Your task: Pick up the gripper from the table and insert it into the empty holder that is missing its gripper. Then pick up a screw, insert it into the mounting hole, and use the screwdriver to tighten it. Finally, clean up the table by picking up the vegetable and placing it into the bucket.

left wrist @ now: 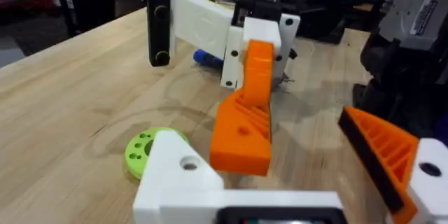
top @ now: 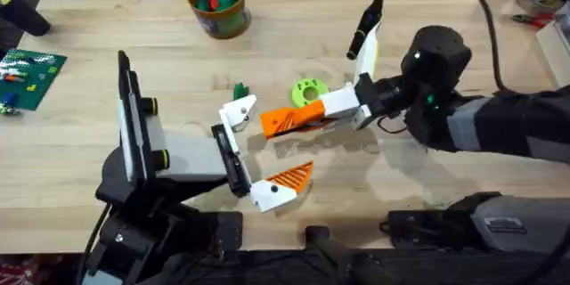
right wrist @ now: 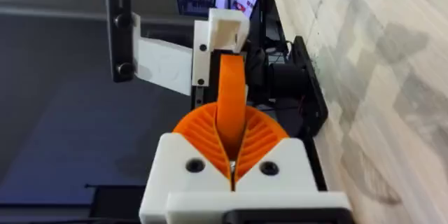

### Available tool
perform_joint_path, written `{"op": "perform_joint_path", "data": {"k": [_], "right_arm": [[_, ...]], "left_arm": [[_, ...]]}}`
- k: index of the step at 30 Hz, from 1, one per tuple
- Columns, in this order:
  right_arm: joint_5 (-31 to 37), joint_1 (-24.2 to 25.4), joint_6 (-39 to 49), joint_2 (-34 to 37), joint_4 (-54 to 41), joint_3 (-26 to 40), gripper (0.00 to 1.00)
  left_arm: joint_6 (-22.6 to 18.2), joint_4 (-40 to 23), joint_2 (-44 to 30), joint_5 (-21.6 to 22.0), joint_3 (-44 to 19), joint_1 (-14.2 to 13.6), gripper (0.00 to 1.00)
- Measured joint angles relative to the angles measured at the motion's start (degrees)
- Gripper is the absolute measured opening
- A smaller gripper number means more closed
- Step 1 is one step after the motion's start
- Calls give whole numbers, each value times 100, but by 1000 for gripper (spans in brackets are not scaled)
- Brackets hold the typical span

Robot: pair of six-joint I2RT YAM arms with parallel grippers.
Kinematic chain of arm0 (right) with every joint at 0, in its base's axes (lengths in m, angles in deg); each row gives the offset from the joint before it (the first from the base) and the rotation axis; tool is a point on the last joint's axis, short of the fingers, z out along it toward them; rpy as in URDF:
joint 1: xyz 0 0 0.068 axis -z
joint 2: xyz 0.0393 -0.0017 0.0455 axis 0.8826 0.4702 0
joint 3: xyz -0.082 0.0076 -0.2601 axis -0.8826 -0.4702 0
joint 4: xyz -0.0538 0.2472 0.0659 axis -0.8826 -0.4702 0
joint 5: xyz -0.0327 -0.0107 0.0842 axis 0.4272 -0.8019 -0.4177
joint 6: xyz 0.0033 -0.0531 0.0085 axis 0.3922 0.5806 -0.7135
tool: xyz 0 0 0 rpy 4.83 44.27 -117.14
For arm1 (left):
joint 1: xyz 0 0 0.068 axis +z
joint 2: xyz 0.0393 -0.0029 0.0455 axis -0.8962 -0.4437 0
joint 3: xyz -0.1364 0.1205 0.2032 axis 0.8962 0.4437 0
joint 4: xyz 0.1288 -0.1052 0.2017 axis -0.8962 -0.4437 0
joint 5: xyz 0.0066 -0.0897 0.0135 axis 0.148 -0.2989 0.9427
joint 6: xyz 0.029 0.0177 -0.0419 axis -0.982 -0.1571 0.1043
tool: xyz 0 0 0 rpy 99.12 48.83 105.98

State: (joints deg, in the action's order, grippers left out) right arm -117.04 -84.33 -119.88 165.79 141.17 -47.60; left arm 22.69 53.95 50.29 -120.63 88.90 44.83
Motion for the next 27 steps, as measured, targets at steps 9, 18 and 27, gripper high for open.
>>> {"op": "perform_joint_path", "data": {"k": [9, 18, 27], "right_arm": [[14, -138, -326, 13, 450, -2, 17], [41, -146, -587, 13, 621, -2, 18], [164, -280, -743, 338, 850, -7, 17]], "left_arm": [[0, 0, -1, 0, 0, 0, 983], [0, 0, 1, 0, 0, 0, 983], [0, 0, -1, 0, 0, 0, 983]]}}
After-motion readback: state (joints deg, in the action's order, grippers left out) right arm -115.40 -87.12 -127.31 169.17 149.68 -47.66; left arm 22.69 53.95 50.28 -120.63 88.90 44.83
